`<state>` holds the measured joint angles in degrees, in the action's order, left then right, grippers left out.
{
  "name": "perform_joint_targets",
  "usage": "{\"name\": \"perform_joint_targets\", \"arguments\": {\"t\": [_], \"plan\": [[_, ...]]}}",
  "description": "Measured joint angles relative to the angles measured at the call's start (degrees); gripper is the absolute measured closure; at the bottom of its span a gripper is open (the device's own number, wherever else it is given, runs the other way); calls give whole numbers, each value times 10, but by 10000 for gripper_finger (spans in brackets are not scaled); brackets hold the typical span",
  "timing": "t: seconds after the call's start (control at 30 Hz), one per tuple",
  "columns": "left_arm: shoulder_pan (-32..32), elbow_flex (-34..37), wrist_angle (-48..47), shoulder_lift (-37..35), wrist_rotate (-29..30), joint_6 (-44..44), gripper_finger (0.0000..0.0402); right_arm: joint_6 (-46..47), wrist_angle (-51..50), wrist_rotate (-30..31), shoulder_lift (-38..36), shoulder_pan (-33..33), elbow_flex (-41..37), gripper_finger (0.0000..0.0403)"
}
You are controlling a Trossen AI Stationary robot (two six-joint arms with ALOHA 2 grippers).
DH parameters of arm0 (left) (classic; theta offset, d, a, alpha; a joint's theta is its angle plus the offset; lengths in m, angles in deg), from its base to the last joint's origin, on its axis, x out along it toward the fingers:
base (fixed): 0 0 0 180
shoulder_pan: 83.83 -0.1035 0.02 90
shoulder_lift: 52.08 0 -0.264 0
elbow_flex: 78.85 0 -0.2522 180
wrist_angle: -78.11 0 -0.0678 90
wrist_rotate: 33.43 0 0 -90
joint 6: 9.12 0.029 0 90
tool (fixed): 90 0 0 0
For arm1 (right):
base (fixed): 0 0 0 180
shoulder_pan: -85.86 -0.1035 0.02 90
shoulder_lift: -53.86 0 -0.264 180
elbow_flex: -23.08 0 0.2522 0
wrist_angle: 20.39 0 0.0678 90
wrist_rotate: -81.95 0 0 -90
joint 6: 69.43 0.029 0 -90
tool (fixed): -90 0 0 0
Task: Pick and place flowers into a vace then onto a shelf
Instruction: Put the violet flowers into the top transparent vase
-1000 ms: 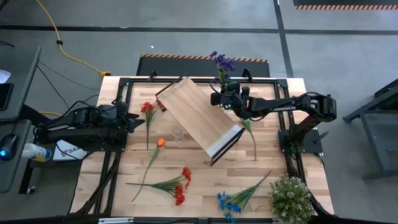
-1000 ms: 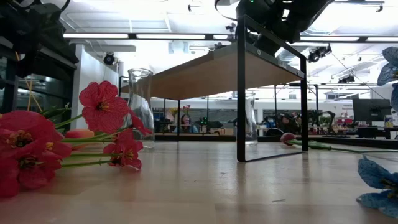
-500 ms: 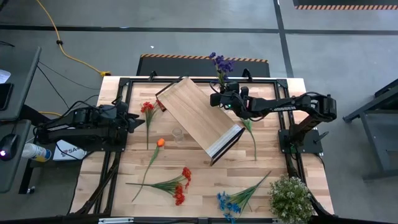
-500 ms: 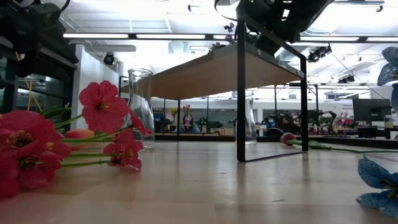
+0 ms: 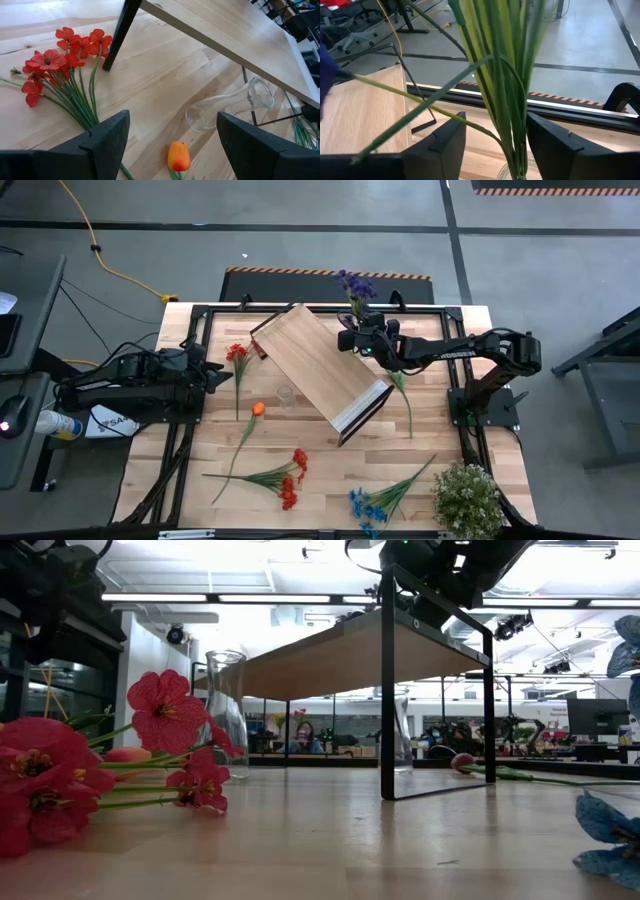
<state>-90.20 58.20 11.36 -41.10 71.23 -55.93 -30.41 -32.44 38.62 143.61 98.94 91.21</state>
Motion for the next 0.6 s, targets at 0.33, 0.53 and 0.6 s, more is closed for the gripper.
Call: {"name": "perform_joint_targets", "arguments": {"t": [0.33,0.53,0.6], "plan": [[0,0,0,0,0,0,69,-3,-2,-8,-4,-3,0,198],[0,0,0,0,1,0,69,1,-28,-18,-16,-14,0,198],[0,0,0,0,2,0,69,12,-46,-18,-26,-17,0,197]]}}
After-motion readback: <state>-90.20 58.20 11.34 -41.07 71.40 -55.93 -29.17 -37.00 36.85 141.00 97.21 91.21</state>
